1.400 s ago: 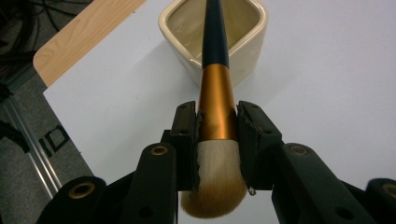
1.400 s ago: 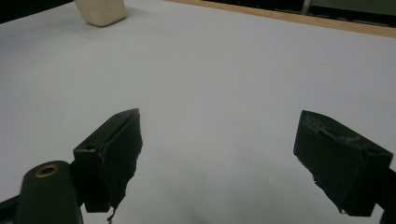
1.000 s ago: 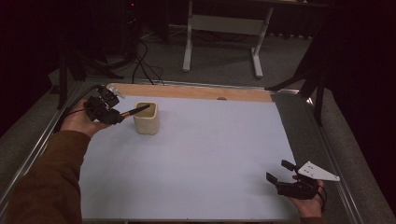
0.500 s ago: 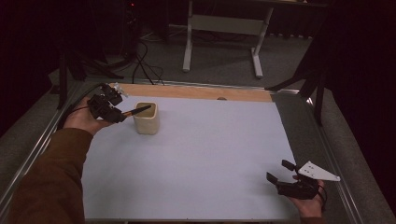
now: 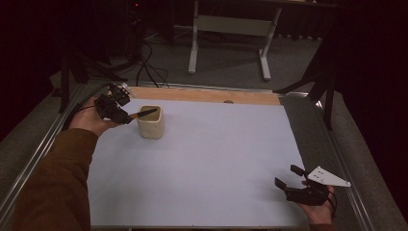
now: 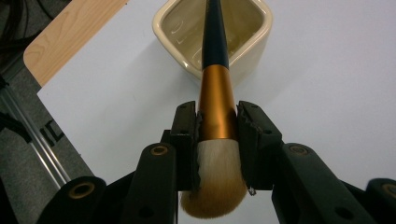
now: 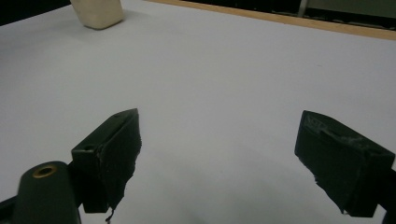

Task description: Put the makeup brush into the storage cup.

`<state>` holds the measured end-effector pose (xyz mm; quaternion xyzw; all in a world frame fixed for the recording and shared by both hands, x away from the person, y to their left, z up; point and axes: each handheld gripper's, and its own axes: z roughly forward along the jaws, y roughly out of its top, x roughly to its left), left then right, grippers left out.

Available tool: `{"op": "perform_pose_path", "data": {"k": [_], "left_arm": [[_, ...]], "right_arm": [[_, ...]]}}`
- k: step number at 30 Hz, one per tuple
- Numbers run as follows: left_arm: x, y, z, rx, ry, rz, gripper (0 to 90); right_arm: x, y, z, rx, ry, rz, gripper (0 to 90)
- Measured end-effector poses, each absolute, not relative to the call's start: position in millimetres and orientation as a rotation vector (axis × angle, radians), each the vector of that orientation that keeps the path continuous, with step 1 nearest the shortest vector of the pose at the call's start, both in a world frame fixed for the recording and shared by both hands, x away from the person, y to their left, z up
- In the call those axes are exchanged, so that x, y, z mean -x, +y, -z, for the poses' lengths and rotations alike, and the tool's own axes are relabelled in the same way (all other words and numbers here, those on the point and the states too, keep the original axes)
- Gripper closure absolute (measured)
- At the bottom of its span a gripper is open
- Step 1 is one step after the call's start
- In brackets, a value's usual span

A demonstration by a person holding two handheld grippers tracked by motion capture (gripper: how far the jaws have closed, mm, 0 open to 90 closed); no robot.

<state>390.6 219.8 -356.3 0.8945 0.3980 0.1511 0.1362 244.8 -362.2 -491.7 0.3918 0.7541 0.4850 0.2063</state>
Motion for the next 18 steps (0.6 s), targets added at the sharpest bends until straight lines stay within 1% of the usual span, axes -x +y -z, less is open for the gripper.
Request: {"op": "perform_pose_path", "data": {"k": [18], "left_arm": [[-402.0,213.0,354.9,-2.657,1.161,-0.414,69.7]], "right_arm": [[-245.0,-362.2,491.9,-1.092,2.102,-1.353,14.0]]}}
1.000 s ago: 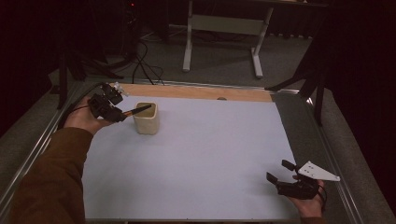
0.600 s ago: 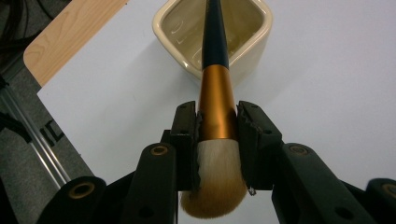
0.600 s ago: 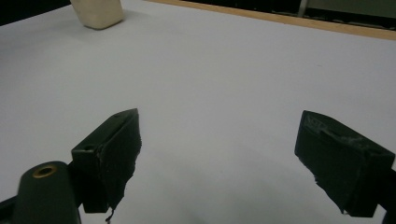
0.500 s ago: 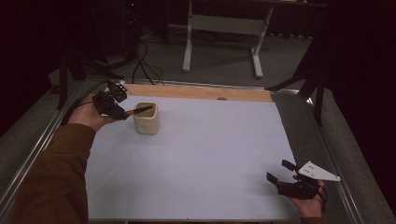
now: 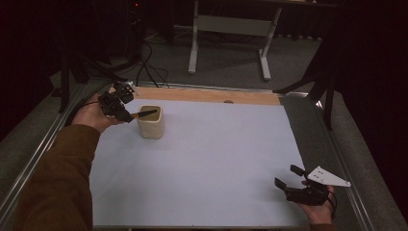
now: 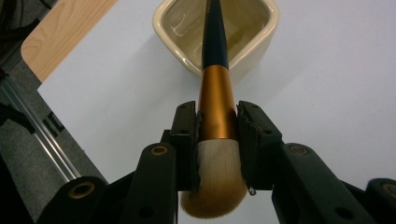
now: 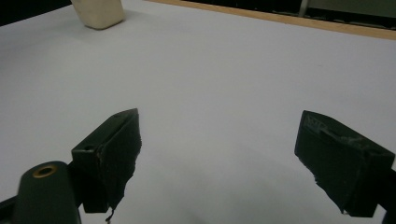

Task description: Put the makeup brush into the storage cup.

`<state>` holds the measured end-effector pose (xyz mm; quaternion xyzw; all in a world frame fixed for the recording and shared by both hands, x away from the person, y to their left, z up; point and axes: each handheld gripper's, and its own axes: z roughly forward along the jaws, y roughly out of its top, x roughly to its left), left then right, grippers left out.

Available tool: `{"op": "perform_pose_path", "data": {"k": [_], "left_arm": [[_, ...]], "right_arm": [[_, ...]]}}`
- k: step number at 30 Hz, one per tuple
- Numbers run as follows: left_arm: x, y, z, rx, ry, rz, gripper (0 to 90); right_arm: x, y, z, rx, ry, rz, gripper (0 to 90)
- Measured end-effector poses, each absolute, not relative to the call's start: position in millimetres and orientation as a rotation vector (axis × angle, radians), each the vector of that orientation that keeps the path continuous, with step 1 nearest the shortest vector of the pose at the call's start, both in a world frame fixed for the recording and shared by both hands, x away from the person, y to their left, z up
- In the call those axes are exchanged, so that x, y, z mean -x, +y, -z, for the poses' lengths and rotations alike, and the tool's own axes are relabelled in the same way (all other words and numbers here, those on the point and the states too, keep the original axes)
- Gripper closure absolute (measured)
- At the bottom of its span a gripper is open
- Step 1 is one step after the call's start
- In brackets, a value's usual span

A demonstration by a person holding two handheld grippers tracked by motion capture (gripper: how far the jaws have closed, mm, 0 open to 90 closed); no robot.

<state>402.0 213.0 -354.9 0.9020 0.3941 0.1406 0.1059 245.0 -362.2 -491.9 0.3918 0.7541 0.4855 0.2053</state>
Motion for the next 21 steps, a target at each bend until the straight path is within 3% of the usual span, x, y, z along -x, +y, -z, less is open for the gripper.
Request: {"op": "perform_pose_path", "data": {"k": [21], "left_arm": [[-410.3,204.8,354.5,-2.676,1.171,-0.442,69.6]], "right_arm": [[-244.8,-362.4,491.9,-1.093,2.102,-1.354,14.0]]}}
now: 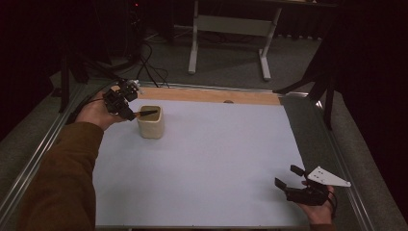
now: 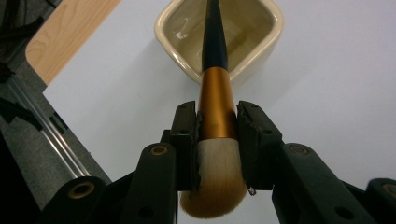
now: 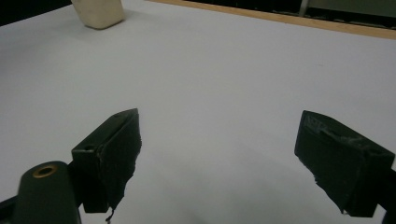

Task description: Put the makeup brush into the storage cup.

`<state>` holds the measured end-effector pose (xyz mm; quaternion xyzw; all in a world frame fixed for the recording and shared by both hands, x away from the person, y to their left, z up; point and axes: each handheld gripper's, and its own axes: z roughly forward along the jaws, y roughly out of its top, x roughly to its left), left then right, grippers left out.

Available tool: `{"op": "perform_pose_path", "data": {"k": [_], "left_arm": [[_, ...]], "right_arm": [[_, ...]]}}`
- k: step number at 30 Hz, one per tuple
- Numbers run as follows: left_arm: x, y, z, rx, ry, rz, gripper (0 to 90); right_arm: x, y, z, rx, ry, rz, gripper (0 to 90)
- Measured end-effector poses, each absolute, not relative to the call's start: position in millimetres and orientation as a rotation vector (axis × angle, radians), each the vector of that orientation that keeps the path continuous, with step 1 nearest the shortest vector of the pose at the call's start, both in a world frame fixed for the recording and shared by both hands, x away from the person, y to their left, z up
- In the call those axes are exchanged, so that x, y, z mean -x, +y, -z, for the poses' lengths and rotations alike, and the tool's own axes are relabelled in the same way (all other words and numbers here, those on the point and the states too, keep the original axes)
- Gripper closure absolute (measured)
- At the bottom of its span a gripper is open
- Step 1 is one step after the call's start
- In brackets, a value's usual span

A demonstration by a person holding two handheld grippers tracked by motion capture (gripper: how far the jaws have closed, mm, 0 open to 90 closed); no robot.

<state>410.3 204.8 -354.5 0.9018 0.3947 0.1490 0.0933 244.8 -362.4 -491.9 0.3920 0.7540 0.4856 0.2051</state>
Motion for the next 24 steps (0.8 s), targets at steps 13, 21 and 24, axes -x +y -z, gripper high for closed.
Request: {"op": "perform_pose_path", "data": {"k": [13,21,24], "left_arm": [[-407.1,216.0,357.3,-2.463,1.189,-0.519,40.6],[-401.2,222.1,357.5,-2.411,1.199,-0.580,30.8],[-398.9,225.0,357.9,-2.390,1.206,-0.591,28.4]], "right_arm": [[-244.3,-362.7,491.7,-1.095,2.100,-1.354,14.0],[-244.3,-362.5,491.6,-1.093,2.100,-1.353,14.0],[-244.3,-362.6,491.6,-1.095,2.099,-1.353,14.0]]}}
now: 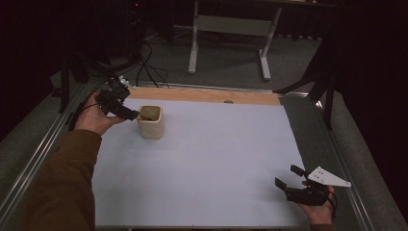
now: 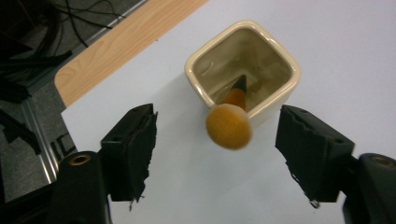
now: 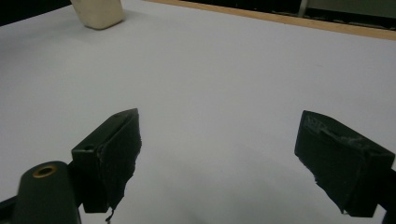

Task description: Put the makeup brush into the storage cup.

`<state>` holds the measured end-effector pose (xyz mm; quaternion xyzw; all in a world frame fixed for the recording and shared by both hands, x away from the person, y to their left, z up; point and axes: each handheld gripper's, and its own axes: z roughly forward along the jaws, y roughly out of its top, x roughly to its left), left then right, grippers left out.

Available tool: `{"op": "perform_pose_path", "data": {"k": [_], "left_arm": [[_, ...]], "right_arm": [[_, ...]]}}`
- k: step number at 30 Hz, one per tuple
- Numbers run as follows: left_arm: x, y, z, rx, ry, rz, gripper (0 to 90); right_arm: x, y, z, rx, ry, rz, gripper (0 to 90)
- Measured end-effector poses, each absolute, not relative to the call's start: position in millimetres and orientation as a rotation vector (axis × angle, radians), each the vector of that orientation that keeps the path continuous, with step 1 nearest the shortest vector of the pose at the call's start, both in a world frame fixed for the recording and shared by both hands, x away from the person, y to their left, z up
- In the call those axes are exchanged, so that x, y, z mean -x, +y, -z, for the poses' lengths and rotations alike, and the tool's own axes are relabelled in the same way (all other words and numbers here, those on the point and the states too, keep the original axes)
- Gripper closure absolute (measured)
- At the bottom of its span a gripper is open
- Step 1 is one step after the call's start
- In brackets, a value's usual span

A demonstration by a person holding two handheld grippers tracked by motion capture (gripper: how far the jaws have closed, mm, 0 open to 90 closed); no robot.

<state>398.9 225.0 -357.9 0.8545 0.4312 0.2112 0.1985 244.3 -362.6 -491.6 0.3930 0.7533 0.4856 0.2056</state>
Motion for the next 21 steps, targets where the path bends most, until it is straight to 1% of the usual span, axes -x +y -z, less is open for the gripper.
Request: {"op": "perform_pose_path", "data": {"k": [11,16,19,21], "left_arm": [[-387.3,229.2,359.0,-2.303,1.203,-0.640,21.5],[-382.8,231.1,359.3,-2.259,1.205,-0.664,20.9],[-377.3,232.1,359.9,-2.222,1.198,-0.704,21.5],[-374.0,234.0,361.5,-2.191,1.199,-0.702,21.9]], "right_arm": [[-245.0,-362.1,491.9,-1.089,2.104,-1.354,13.9],[-244.6,-361.9,491.4,-1.088,2.103,-1.354,13.9],[-244.4,-361.9,491.5,-1.088,2.103,-1.352,13.9],[-244.1,-362.1,491.5,-1.091,2.099,-1.352,13.9]]}}
